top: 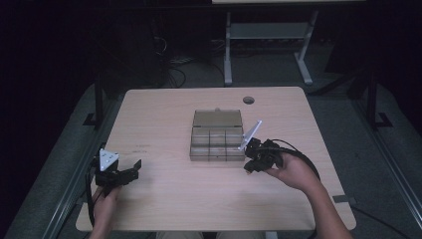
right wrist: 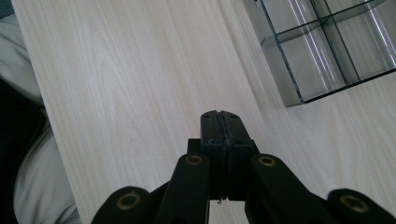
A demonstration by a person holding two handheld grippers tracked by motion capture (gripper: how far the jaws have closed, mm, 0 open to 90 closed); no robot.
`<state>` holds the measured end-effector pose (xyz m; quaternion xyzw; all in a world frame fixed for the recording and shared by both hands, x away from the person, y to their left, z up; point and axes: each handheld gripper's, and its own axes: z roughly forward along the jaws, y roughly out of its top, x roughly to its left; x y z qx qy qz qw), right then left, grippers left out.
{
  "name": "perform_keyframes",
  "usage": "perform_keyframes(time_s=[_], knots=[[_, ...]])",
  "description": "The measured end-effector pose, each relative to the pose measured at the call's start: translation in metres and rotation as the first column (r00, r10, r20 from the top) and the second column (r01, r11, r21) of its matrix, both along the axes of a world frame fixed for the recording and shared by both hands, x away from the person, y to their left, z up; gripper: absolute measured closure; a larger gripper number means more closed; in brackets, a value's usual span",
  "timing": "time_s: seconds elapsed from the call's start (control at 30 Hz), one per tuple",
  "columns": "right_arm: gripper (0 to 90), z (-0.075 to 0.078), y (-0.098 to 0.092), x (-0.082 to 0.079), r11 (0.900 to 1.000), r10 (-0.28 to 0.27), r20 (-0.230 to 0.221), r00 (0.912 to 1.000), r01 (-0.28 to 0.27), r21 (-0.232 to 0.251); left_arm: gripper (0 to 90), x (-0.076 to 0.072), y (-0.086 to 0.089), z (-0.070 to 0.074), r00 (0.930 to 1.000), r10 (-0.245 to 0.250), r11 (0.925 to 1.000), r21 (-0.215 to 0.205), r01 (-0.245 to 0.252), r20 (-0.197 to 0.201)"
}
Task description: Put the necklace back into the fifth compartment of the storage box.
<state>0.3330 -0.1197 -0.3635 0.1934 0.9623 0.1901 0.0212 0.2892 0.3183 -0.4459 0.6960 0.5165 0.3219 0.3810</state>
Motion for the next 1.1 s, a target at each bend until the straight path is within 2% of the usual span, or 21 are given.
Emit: perform_keyframes(time_s=[0.37,0.57,1.1], knots=[[88.8,0.004,0.008,0.011,1.000,-0.001,-0.010,0.9999,0.001,-0.008,13.1,0.000,0.000,0.000,1.0000,-0.001,1.0000,0.005,0.001,-0.003],[88.8,0.008,0.010,0.018,1.000,-0.011,-0.010,0.9999,0.011,0.005,13.1,0.000,0.000,-0.001,1.0000,0.000,1.0000,0.000,0.000,-0.006],[88.8,0.005,0.029,0.033,1.000,-0.001,-0.024,0.9997,0.001,-0.020,13.1,0.002,0.000,-0.001,0.9999,-0.001,1.0000,0.004,0.001,-0.014]])
